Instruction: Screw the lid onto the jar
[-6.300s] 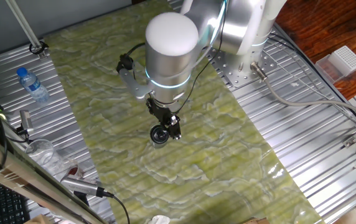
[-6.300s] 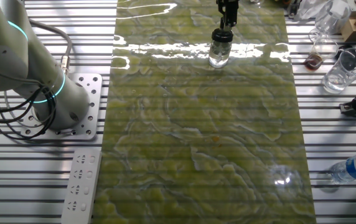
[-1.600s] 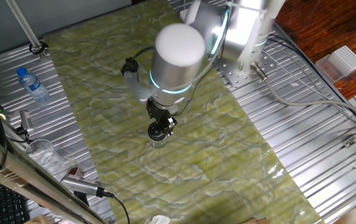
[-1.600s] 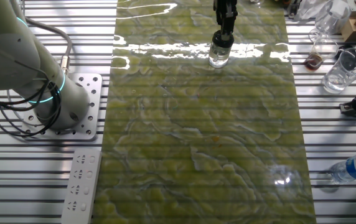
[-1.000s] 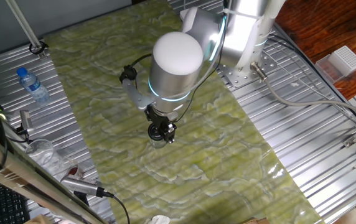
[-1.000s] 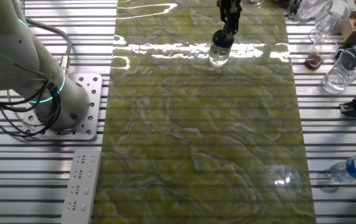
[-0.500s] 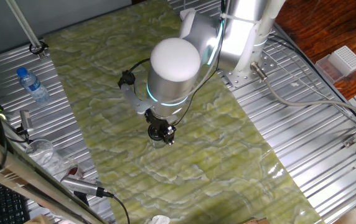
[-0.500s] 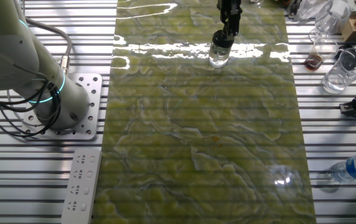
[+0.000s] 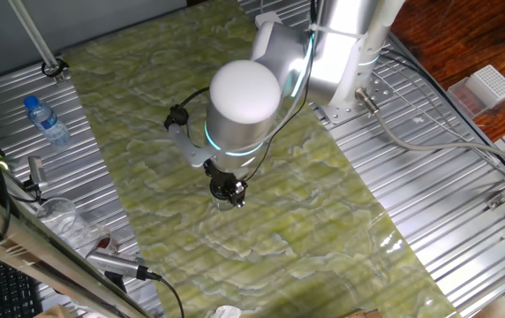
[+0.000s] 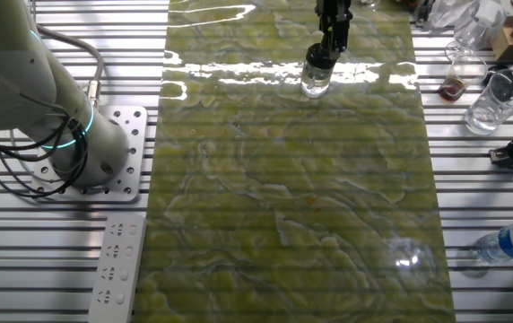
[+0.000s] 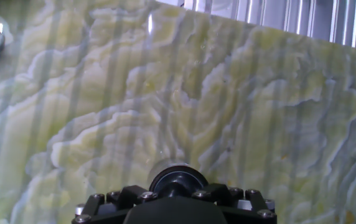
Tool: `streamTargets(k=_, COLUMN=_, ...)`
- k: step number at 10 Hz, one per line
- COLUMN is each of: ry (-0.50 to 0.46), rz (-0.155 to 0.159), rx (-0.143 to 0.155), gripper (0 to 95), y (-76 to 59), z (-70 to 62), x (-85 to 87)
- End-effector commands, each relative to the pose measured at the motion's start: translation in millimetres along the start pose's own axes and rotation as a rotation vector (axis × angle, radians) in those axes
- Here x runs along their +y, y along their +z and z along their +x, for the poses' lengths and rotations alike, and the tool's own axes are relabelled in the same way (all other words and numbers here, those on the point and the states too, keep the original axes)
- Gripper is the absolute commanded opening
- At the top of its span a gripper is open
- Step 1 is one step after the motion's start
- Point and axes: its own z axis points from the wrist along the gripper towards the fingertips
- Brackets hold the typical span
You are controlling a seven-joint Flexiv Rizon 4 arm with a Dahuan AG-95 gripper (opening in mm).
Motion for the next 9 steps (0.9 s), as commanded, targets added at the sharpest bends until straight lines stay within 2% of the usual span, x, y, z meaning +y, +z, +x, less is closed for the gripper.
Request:
streamTargets(k=1, ry=-0.002, rz=-0.004, rx=0.011, gripper=76.0, y=1.8, z=1.3, x=-0.2)
streamTargets(k=9, ry=-0.018, rz=-0.003, rx=0.044, gripper=76.0, y=14.2, z=3.8, x=-2.7)
